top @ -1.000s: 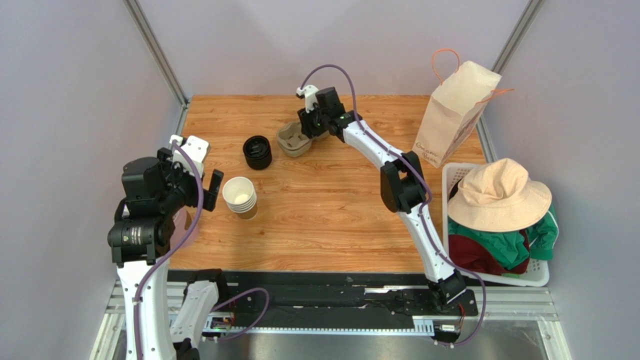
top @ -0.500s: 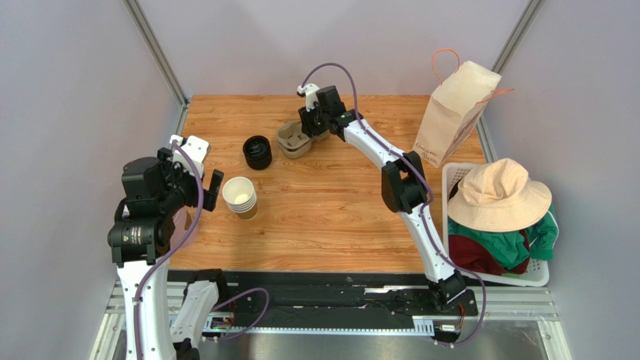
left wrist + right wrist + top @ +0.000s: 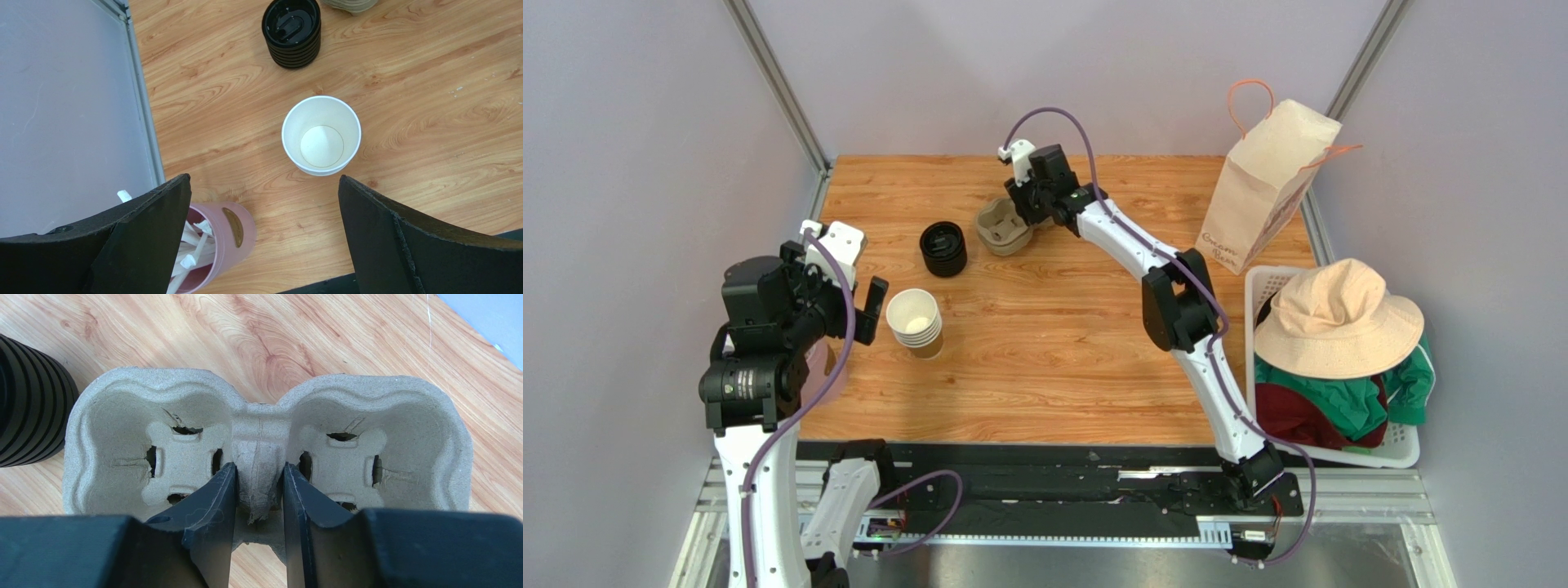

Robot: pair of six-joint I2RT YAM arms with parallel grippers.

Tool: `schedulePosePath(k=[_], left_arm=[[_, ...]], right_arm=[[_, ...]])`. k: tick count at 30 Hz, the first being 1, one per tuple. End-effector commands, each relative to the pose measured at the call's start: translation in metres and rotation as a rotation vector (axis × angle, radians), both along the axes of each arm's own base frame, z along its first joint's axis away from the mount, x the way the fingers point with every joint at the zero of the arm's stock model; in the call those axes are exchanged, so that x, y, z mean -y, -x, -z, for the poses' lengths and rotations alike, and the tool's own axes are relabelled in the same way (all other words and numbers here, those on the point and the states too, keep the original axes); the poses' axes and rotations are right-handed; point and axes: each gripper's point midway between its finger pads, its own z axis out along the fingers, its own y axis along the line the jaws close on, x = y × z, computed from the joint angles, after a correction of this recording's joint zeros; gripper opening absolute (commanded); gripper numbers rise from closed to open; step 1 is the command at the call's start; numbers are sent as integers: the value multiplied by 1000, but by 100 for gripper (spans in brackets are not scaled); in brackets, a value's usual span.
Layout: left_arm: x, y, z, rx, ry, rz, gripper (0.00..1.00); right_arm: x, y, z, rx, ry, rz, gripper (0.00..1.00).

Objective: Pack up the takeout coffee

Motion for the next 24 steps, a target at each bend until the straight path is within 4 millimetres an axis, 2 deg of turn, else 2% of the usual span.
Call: schedulePosePath(k=[1, 6, 10, 14, 19, 22, 24], left_arm=[[2, -6, -5, 25, 23, 0, 99], [1, -7, -4, 22, 23, 0, 99], [2, -6, -4, 22, 24, -1, 99], [2, -6, -4, 20, 26, 2, 99], [2, -6, -5, 24, 26, 3, 99], [5, -7, -5, 22, 35, 16, 99], [8, -9, -5, 14, 40, 36, 99]], right_arm=[[-7, -7, -79, 173, -61, 1, 33], [-9, -6, -98, 178, -103, -1, 33], [-7, -5, -105, 100, -184, 3, 34], [-5, -4, -99, 39, -227, 8, 34], [1, -8, -103, 60, -216, 32, 34], [8, -12, -123, 118, -206, 51, 33], [15, -11, -150, 159, -213, 56, 33]])
